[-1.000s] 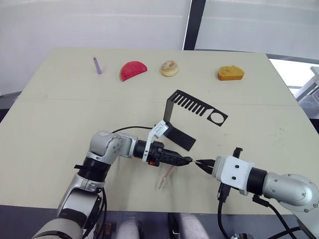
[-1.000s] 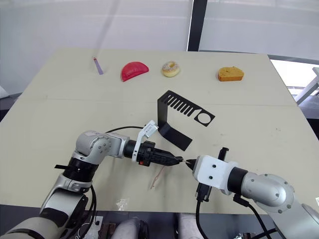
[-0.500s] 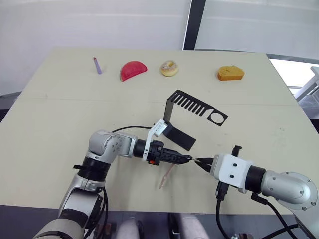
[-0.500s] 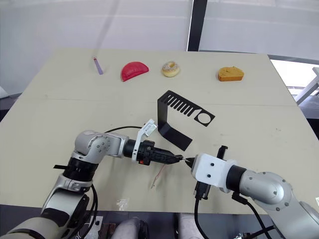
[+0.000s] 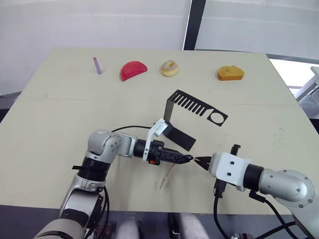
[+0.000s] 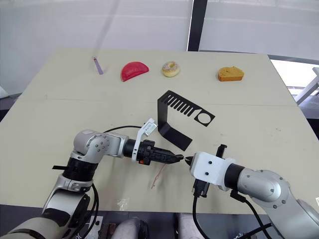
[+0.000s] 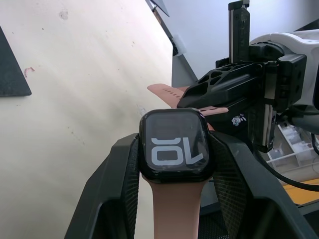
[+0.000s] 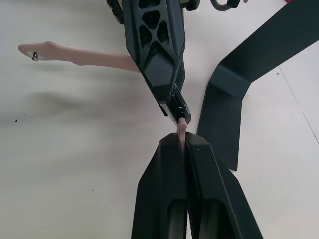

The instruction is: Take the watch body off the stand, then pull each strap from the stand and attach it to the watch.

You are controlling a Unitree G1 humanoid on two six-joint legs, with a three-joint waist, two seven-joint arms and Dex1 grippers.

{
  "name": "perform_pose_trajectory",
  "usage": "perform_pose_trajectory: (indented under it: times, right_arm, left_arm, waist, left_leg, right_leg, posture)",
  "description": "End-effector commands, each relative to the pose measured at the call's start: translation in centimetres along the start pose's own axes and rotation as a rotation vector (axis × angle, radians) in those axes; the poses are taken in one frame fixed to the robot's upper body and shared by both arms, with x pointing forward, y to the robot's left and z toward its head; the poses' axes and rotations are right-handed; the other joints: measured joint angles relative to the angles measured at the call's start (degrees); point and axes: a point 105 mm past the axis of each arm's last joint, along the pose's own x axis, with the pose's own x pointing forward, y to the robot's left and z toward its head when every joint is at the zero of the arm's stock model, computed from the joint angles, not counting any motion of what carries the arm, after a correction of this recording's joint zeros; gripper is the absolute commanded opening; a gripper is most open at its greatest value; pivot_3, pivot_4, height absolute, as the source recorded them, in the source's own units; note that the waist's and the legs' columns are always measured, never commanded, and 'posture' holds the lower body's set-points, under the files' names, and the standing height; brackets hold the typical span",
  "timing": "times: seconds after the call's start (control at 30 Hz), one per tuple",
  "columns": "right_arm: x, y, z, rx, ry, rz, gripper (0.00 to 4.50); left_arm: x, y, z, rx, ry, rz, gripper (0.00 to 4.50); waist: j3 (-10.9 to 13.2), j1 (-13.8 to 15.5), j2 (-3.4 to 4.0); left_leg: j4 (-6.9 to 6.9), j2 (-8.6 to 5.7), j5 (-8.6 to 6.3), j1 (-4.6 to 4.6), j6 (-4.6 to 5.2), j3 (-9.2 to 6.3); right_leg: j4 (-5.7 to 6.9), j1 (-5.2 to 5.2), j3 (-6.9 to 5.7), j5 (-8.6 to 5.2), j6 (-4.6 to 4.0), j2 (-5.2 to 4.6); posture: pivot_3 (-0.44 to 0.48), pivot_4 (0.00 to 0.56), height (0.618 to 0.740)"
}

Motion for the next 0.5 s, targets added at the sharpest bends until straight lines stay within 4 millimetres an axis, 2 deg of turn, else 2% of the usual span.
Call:
perform_pose_trajectory:
  times: [0.03,0.5]
  right_arm:
    - [-0.28,0.64,2.24,-0.07,-0.076,0.009,0.0]
    - [-0.02,0.19,2.13,-0.076,-0.058,0.004,0.0]
  left_arm:
    - [0.94,-2.15,0.92,0.064,0.004,-0.096,1.6]
    - [1.16,-2.37,1.01,0.066,-0.002,-0.102,1.6]
  waist:
    - [0.0,0.0,0.0]
    - [0.0,0.0,0.0]
  left_leg:
    - [0.0,0.0,0.0,0.0,0.0,0.0]
    - [0.0,0.0,0.0,0.0,0.0,0.0]
  right_leg:
    - [0.0,0.0,0.0,0.0,0.0,0.0]
    - [0.0,0.0,0.0,0.0,0.0,0.0]
  posture:
    - [0.0,0.15,0.737]
    - [0.0,0.15,0.737]
